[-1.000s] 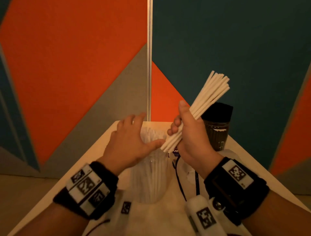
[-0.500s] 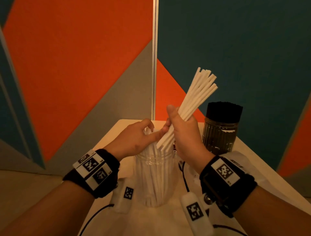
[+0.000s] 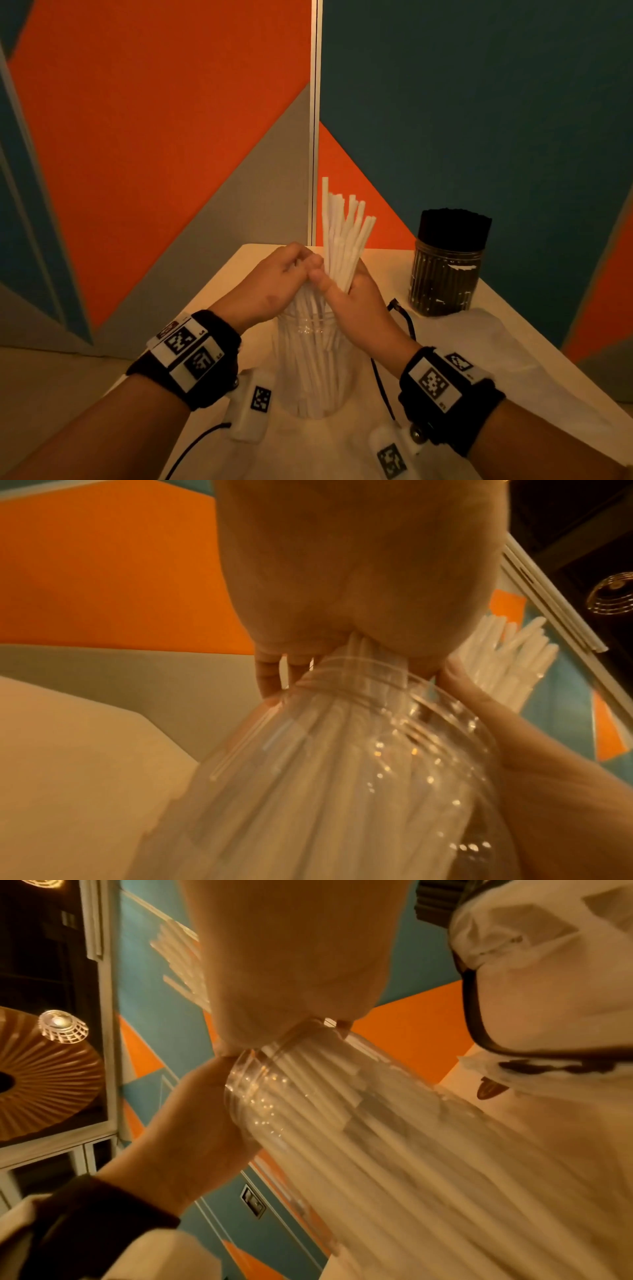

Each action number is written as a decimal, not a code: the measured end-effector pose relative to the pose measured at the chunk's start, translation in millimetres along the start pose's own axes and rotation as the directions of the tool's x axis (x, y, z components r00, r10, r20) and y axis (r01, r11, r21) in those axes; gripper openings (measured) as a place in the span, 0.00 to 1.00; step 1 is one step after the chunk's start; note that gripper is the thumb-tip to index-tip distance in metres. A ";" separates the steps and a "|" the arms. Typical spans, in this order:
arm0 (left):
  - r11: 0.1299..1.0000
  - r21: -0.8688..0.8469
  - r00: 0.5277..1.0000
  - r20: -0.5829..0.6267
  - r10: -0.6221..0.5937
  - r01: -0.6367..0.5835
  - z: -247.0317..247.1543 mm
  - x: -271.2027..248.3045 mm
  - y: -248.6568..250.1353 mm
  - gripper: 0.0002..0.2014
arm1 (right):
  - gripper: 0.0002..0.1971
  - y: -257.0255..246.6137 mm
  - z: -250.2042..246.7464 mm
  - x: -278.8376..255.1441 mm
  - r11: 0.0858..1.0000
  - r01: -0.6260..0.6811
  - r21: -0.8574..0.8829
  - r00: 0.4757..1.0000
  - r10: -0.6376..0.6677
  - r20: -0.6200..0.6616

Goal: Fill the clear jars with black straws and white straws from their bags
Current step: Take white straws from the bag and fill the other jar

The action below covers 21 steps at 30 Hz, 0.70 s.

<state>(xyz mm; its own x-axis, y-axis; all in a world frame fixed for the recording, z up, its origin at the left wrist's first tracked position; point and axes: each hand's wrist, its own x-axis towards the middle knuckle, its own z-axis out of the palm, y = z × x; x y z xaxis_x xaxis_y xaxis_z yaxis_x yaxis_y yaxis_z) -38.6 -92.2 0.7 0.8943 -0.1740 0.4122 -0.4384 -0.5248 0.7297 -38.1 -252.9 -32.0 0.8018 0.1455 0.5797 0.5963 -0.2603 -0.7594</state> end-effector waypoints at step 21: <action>0.621 0.610 0.869 0.390 0.306 -0.492 29.4 -6.8 61.9 0.24 | 0.33 -7.8 -36.2 -29.3 0.962 -0.123 -0.243 0.941 0.191 0.279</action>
<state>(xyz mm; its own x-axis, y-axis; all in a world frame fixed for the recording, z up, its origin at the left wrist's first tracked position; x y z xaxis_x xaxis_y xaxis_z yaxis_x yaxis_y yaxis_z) -69.2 -148.0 27.0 0.6775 -0.6366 0.3684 -0.6582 -0.7483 -0.0826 -67.7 -289.7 -32.4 0.8797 0.3531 0.3184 0.4651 -0.5002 -0.7304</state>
